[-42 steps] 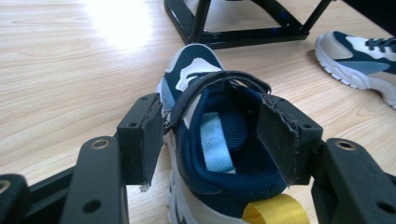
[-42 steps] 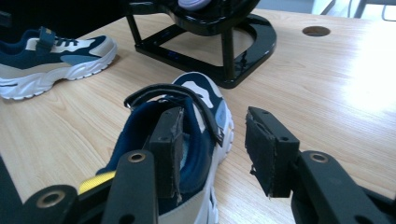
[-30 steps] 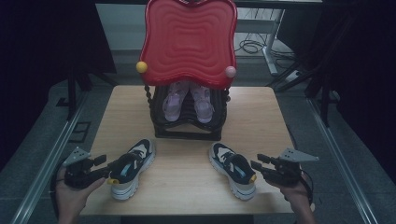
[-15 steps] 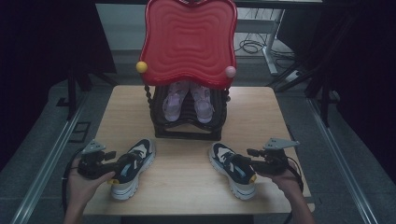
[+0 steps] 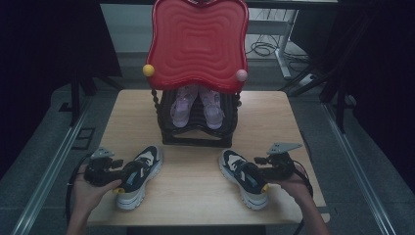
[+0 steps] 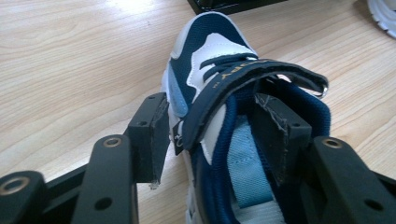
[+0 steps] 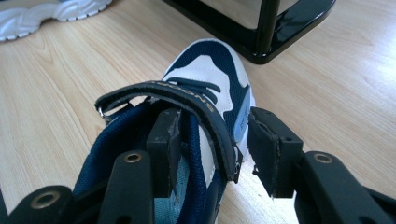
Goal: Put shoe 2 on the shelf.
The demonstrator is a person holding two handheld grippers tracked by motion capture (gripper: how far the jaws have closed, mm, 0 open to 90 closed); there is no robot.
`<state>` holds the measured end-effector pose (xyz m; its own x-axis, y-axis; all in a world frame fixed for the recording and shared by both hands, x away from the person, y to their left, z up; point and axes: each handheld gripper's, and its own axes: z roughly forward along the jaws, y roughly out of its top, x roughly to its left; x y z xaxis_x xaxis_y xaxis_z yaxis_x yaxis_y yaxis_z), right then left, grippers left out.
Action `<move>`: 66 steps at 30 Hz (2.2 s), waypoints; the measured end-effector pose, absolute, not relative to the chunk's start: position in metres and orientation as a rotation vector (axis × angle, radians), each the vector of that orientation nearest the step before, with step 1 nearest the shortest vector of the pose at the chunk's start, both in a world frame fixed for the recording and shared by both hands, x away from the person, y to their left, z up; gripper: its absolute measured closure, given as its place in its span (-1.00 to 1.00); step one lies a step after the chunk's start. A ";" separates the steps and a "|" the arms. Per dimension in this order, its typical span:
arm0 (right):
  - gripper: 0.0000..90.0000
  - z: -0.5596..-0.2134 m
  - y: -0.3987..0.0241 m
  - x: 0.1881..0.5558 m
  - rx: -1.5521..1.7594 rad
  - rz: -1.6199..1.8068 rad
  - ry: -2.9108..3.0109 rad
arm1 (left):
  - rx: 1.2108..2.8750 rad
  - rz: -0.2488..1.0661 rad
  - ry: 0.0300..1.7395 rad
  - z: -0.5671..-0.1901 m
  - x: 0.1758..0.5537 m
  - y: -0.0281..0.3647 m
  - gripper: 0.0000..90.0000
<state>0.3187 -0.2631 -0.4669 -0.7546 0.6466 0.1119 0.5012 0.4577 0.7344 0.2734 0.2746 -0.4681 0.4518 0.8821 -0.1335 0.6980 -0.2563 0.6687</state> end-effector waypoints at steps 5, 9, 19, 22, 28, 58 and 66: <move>0.22 -0.468 -0.260 0.323 1.008 1.138 2.548 | 2.050 0.340 1.340 -0.472 0.279 0.278 0.08; 0.34 -0.471 -0.257 0.325 1.015 1.095 2.570 | 2.053 0.307 1.324 -0.474 0.282 0.279 0.16; 0.55 -0.470 -0.250 0.327 1.007 1.032 2.600 | 2.063 0.273 1.301 -0.477 0.283 0.276 0.50; 0.58 -0.471 -0.250 0.327 1.017 1.042 2.588 | 2.059 0.285 1.302 -0.477 0.282 0.276 0.55; 0.61 -0.472 -0.251 0.322 1.035 1.126 2.558 | 2.050 0.309 1.310 -0.475 0.281 0.273 0.67; 0.61 -0.467 -0.290 0.286 1.136 1.601 2.237 | 1.724 0.301 1.232 -0.457 0.243 0.285 0.67; 0.61 -0.460 -0.310 0.279 1.178 1.675 2.137 | 1.667 0.286 1.227 -0.454 0.237 0.293 0.67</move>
